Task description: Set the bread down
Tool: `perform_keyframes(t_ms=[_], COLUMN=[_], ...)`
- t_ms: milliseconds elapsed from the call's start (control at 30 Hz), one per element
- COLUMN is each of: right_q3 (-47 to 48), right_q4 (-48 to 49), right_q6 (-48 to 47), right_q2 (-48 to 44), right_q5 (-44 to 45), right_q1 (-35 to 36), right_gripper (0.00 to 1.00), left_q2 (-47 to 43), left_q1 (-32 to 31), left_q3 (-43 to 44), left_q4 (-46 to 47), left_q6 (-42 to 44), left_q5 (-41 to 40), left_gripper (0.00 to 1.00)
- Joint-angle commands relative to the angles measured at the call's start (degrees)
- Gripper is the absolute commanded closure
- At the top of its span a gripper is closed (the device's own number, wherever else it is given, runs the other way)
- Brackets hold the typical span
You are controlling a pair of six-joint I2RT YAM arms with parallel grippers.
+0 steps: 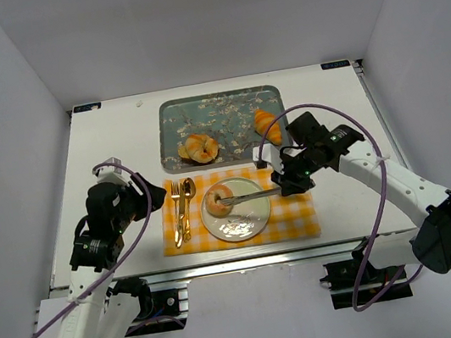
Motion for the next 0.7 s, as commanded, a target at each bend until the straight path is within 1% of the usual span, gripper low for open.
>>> perform_keyframes(t_ms=[0, 100, 200, 333, 367, 433, 467, 667], right_q3=[2.6, 4.1, 6.3, 9.0, 10.3, 12.3, 12.9, 15.7], right_q4=[0.5, 2.1, 4.0, 9.3, 12.5, 14.1, 16.2, 22.4], right_q6=[-1.1, 0.1, 3.2, 8.6, 12.4, 14.8, 17.1, 19.7], right_q2=[-0.6, -1.5, -0.7, 2.6, 4.6, 7.0, 9.1, 16.5], right_q5=[-1.7, -3.0, -3.2, -0.5, 1.9, 3.3, 4.6, 10.1], right_q1=[0.3, 0.4, 0.2, 0.2, 0.1, 0.3, 0.2, 0.6], right_gripper=[0.82, 0.87, 0.90, 0.91, 0.90, 0.85, 0.78, 0.66], left_q2=[-0.8, -1.6, -1.9, -2.0, -2.0, -2.1, -2.1, -3.0], left_q1=[0.1, 0.1, 0.0, 0.1, 0.0, 0.1, 0.1, 0.0], left_q3=[0.3, 0.0, -0.3, -0.2, -0.1, -0.3, -0.3, -0.7], left_q4=[0.8, 0.4, 0.2, -0.1, -0.1, -0.1, 0.0, -0.1], left_q6=[0.0, 0.0, -0.1, 0.0, 0.0, 0.0, 0.0, -0.5], left_q5=[-0.1, -0.5, -0.4, -0.4, -0.4, -0.4, -0.4, -0.5], left_gripper=[0.28, 0.28, 0.28, 0.28, 0.28, 0.28, 0.28, 0.28])
